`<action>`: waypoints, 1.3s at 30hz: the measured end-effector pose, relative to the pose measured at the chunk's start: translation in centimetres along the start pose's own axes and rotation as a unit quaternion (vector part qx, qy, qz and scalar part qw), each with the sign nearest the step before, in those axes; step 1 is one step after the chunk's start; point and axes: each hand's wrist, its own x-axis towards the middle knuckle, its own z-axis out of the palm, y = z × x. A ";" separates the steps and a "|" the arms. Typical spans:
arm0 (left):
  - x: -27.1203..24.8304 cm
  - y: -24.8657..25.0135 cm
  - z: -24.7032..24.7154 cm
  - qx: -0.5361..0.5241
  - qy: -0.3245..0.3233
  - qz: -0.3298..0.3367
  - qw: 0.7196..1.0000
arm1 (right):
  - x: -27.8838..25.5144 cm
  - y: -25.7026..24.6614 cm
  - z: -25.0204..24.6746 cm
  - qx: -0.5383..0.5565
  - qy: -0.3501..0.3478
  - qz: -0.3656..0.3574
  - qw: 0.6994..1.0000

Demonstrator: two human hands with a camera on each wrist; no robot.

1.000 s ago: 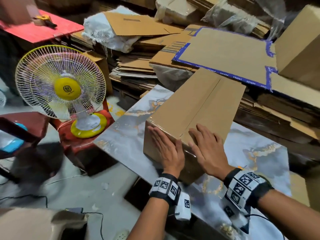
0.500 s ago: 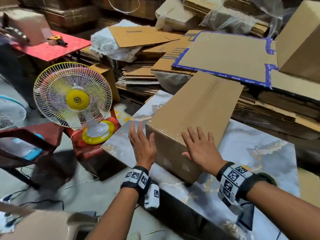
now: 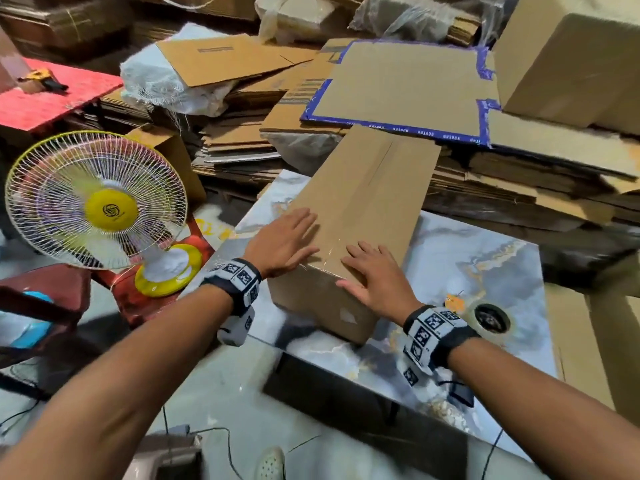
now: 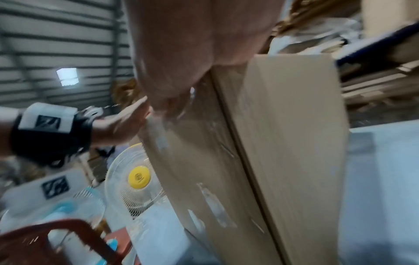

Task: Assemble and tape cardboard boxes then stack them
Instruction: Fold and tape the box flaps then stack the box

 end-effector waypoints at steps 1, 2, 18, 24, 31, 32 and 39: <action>-0.1 -0.1 0.3 0.015 -0.015 0.013 1.000 | -0.5 0.4 0.5 0.035 0.060 -0.013 0.997; -0.2 -0.2 0.5 0.021 -0.020 0.018 0.999 | -1.0 0.7 1.0 0.051 0.113 -0.020 0.992; -0.2 -1.6 1.1 0.102 -0.091 0.147 0.980 | -3.3 3.2 0.4 -0.044 0.014 -0.041 0.998; 0.0 -1.6 1.1 0.105 -0.094 0.161 0.977 | -3.3 3.4 0.5 -0.132 0.012 -0.064 0.989; 0.2 -2.3 1.1 0.103 -0.133 0.183 0.969 | -3.8 3.2 -0.1 -0.128 -0.005 -0.057 0.990; 0.2 -2.3 1.0 0.092 -0.131 0.182 0.970 | -3.8 3.0 0.0 -0.136 -0.005 -0.051 0.989; 0.2 -2.3 0.3 0.069 -0.141 0.183 0.971 | -3.7 3.5 -0.7 -0.184 -0.064 -0.062 0.979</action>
